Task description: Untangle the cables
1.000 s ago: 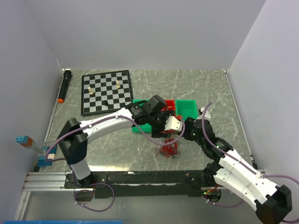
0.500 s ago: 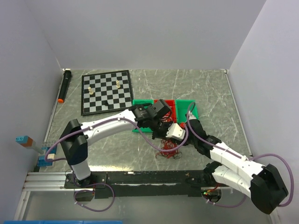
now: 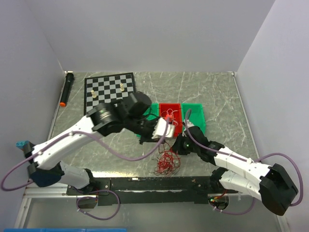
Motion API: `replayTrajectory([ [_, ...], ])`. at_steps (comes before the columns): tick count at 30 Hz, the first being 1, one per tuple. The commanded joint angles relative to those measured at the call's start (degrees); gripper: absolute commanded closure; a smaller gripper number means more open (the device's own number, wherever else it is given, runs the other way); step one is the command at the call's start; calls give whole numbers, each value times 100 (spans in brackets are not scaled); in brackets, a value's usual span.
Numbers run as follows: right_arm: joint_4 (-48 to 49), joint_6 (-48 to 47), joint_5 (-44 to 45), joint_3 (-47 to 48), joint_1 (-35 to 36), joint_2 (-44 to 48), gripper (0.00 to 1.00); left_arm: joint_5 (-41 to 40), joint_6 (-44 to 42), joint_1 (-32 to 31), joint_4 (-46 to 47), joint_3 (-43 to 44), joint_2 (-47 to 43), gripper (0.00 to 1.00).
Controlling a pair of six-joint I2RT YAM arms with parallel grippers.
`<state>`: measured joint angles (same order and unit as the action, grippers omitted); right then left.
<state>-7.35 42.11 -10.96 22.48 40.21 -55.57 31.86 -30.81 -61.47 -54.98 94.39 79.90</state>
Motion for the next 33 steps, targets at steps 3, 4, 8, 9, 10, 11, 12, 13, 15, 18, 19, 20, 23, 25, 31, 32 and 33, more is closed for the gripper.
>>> replayTrajectory([
  [3, -617, 34, 849, 257, 286, 398, 100, -469, 374, -5, -514, -315, -799, 99],
  [4, -705, 26, 928, 274, 295, 441, 100, -548, 356, 21, -514, -325, -861, 99],
  [8, -1039, -36, 1087, 362, 339, 687, 100, -742, 164, 179, -435, -386, -1055, 99],
  [9, -1083, -53, 1087, 380, 356, 766, 100, -751, 50, 179, -426, -482, -1099, 99],
  [10, -1101, -80, 1087, 397, 374, 837, 100, -768, -56, 179, -391, -605, -1151, 99],
  [11, -1067, -123, 1035, 398, 383, 924, 100, -769, -144, 179, -338, -763, -1204, 99],
  [12, -979, -185, 921, 380, 391, 1030, 100, -795, -188, 179, -277, -895, -1248, 99],
  [13, -839, -255, 772, 345, 392, 1109, 94, -804, -258, 179, -242, -1044, -1283, 99],
  [15, -689, -300, 491, 266, 400, 1171, 73, -882, -320, 179, -110, -1316, -1362, 99],
  [18, -460, -317, 244, 152, 453, 1171, 54, -1058, -216, 179, 75, -1694, -1424, 99],
  [19, -295, -317, 122, 82, 488, 1154, 50, -1154, -137, 179, 171, -1896, -1459, 99],
  [20, -180, -317, -27, 29, 506, 1128, 47, -1190, -93, 179, 215, -1985, -1468, 99],
  [23, 146, -326, -406, -121, 515, 935, 44, -1409, 74, 188, 356, -2240, -1495, 99],
  [25, 252, -317, -503, -208, 541, 794, 44, -1629, 75, 241, 339, -2346, -1503, 99],
  [31, 393, -247, -512, -367, 576, 486, 49, -2131, 84, 925, 602, -2882, -1793, 99],
  [32, 401, -282, -512, -350, 576, 477, 50, -2131, 84, 1066, 655, -2908, -1846, 99],
  [33, 445, -299, -495, -341, 585, 486, 50, -2105, 66, 1102, 673, -2891, -1881, 99],
])
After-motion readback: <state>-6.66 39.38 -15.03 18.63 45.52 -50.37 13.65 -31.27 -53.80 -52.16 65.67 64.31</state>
